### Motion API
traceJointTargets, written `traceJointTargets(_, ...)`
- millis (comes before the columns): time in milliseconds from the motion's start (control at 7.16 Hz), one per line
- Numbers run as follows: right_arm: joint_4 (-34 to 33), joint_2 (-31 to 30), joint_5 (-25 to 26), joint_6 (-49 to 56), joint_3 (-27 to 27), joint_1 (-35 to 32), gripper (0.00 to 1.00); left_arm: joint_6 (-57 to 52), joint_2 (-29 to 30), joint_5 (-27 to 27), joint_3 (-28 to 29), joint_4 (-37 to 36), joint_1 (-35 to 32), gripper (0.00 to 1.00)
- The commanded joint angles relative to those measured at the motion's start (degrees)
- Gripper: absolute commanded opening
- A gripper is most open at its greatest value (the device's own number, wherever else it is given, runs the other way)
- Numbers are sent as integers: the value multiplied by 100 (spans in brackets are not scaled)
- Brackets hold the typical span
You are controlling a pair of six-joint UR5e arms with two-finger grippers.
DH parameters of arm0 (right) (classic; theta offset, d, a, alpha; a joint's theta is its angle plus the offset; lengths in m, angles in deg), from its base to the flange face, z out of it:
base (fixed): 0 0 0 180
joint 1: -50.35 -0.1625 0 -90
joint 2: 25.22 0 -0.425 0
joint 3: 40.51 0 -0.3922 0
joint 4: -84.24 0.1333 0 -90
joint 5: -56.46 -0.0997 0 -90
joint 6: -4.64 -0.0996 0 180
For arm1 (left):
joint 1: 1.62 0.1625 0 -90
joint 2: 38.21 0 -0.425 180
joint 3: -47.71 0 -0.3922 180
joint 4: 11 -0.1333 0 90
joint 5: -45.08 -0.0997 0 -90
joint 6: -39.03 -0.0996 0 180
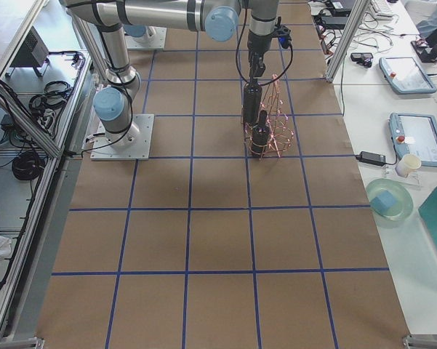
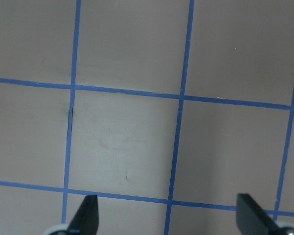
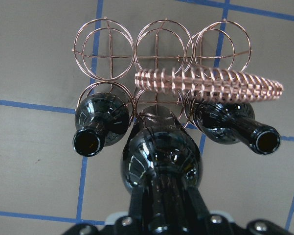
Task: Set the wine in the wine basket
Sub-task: 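Push the bottle down into the rack slot with the right gripper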
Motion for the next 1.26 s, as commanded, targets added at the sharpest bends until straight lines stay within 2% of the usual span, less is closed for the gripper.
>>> traceJointTargets(0,-96,146,-197,246,-32,18,0,-28,4,-5,-1,12,4,100)
traceJointTargets(419,-27,261,-156,282,-234,62,0,-72,4,4,-1,12,4,100)
traceJointTargets(698,280,209,-129,291,-436,115,0,-64,4,4,-1,21,-5,100)
traceJointTargets(1117,19,366,-173,291,-454,115,0,-81,4,-14,-1,21,-5,100)
